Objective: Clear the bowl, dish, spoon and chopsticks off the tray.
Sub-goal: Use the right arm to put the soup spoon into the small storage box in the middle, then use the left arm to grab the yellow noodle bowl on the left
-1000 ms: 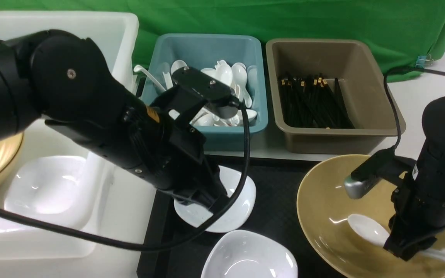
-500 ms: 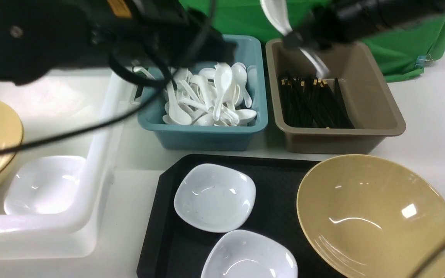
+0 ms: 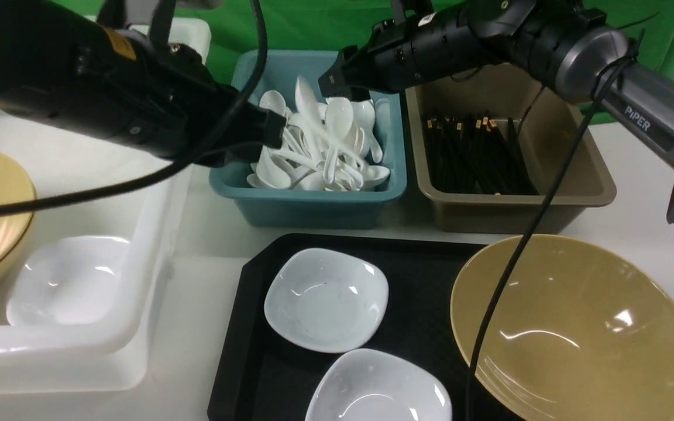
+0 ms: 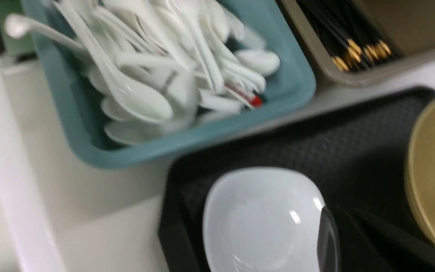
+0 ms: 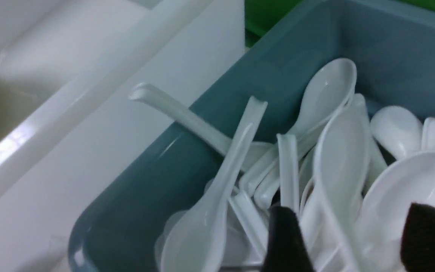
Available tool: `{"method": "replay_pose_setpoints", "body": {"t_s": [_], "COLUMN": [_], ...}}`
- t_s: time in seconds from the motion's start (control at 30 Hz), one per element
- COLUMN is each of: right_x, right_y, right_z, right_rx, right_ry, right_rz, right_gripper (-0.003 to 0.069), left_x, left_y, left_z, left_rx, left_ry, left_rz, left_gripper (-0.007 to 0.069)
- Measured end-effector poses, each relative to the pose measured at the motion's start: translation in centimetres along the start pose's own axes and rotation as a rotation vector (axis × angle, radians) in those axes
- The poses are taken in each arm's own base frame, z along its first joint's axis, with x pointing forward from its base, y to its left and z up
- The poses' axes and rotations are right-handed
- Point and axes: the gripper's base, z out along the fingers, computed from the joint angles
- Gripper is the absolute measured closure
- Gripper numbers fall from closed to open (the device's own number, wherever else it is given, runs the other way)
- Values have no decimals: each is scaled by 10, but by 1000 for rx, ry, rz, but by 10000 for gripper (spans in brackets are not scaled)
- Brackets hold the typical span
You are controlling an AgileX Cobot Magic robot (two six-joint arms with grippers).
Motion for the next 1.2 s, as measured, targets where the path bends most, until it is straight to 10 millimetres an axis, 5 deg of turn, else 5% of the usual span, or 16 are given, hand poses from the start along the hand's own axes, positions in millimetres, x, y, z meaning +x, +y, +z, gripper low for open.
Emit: {"method": "replay_pose_setpoints", "body": {"t_s": [0.13, 0.23, 0.3, 0.37, 0.53, 0.7, 0.87, 0.93, 1.03, 1.2], "right_x": [-4, -11, -21, -18, 28, 102, 162, 174, 192, 191], "right_y": [3, 1, -2, -5, 17, 48, 66, 72, 83, 89], "right_z": [-32, -85, -137, -174, -265, -305, -319, -324, -336, -345], "right_rx": [-5, 76, 197, 265, 350, 374, 387, 391, 400, 421], "right_ry": [131, 271, 277, 280, 323, 337, 323, 309, 269, 191], "right_rz": [-16, -43, -56, -41, -8, 16, 27, 25, 10, -17], "right_gripper": [201, 383, 562, 618, 648, 637, 624, 623, 612, 606], "left_x": [3, 6, 11, 16, 31, 39, 40, 37, 30, 27], "left_y": [-7, -17, -29, -42, -75, -90, -93, -95, -100, -104], "left_z": [0, 0, 2, 7, 30, 70, 116, 127, 161, 193], "left_rx": [79, 142, 186, 219, 288, 287, 265, 264, 262, 270], "left_ry": [34, 63, 105, 141, 246, 266, 324, 331, 349, 366], "left_rz": [12, 15, 53, 83, 116, 105, 76, 75, 72, 53], "left_gripper": [643, 643, 643, 643, 643, 638, 559, 518, 337, 140]}}
